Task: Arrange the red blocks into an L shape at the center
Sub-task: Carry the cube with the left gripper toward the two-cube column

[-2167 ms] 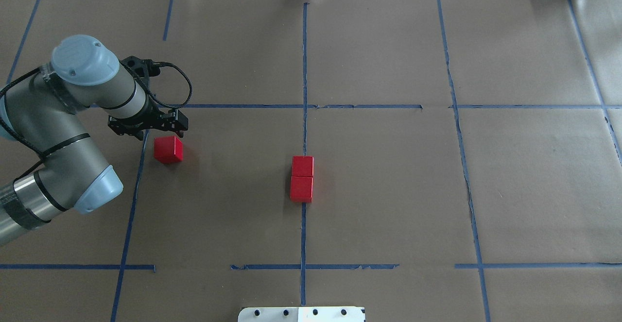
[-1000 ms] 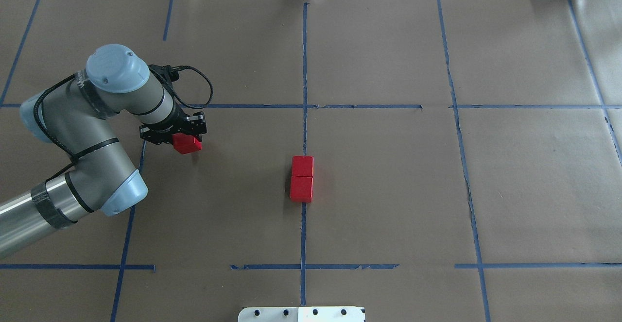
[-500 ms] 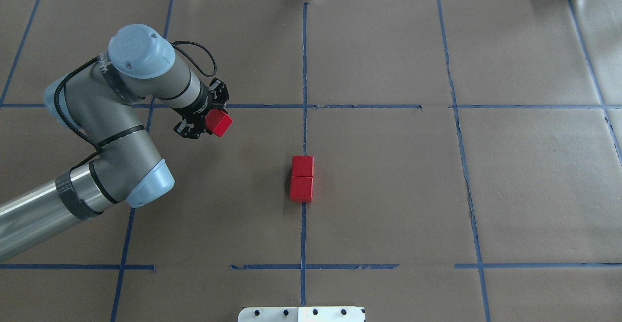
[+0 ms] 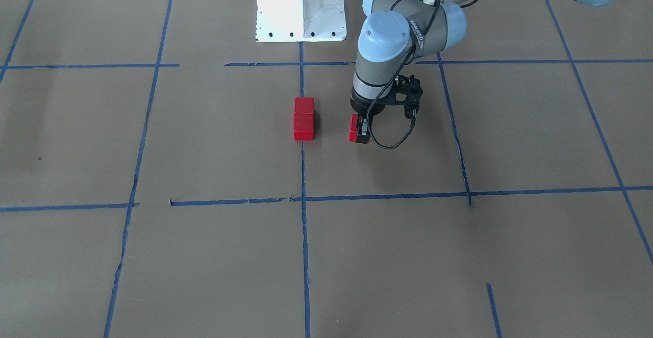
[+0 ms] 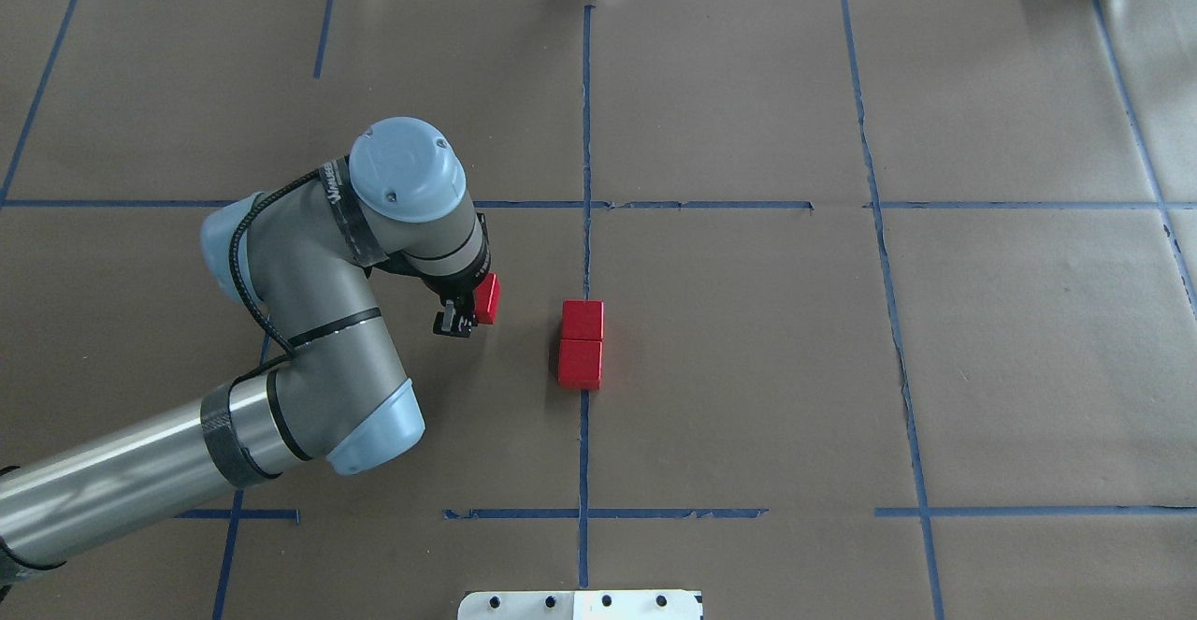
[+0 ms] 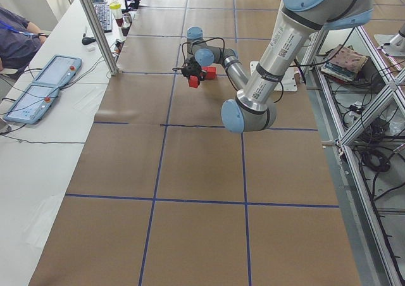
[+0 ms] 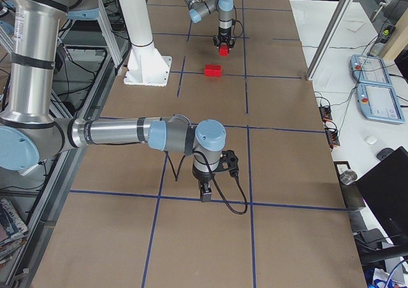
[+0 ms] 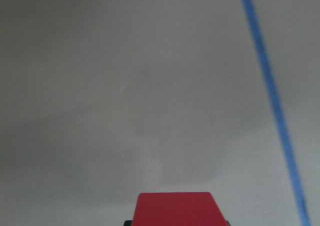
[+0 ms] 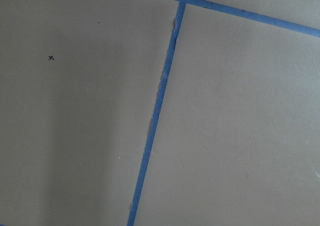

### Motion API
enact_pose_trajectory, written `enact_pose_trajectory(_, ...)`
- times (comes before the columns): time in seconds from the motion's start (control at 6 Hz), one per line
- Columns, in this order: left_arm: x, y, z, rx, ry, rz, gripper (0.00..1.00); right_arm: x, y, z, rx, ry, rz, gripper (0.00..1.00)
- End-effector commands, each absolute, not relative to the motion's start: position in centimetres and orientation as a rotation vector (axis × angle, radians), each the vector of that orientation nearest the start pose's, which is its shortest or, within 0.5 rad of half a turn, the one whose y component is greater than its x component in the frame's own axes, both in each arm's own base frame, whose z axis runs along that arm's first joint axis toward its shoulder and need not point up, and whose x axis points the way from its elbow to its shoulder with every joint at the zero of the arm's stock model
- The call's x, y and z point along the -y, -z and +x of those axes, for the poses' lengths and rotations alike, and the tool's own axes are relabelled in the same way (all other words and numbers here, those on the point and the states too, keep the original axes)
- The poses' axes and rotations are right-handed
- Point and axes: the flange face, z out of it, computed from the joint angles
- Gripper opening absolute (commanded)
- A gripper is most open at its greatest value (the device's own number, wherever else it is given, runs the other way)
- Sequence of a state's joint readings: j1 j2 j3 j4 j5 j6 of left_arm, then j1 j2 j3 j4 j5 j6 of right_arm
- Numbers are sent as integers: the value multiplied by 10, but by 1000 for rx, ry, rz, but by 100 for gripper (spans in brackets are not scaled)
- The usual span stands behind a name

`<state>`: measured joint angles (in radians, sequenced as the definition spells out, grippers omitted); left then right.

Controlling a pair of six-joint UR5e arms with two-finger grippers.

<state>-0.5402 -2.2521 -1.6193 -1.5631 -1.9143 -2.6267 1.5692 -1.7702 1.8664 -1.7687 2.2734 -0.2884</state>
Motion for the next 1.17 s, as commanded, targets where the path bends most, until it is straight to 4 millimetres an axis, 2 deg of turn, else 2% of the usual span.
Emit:
enact_pose_trajectory(0.0,421,-219,577,-655,1396,-562,9,398,-626,68,710,243,6,100)
enact_pose_trajectory(0.17,428,-210,592,-647,1400,-560,9,398,-626,68,710,243,6,100)
enact_pose_trajectory(0.33,433,-212,600,-668,1394,-564,10,398,-627,68,710,242,4,100)
enact_pose_trajectory(1.0,430,-214,609,-685,1381,-574,12,398,-628,68,711,242,3,100)
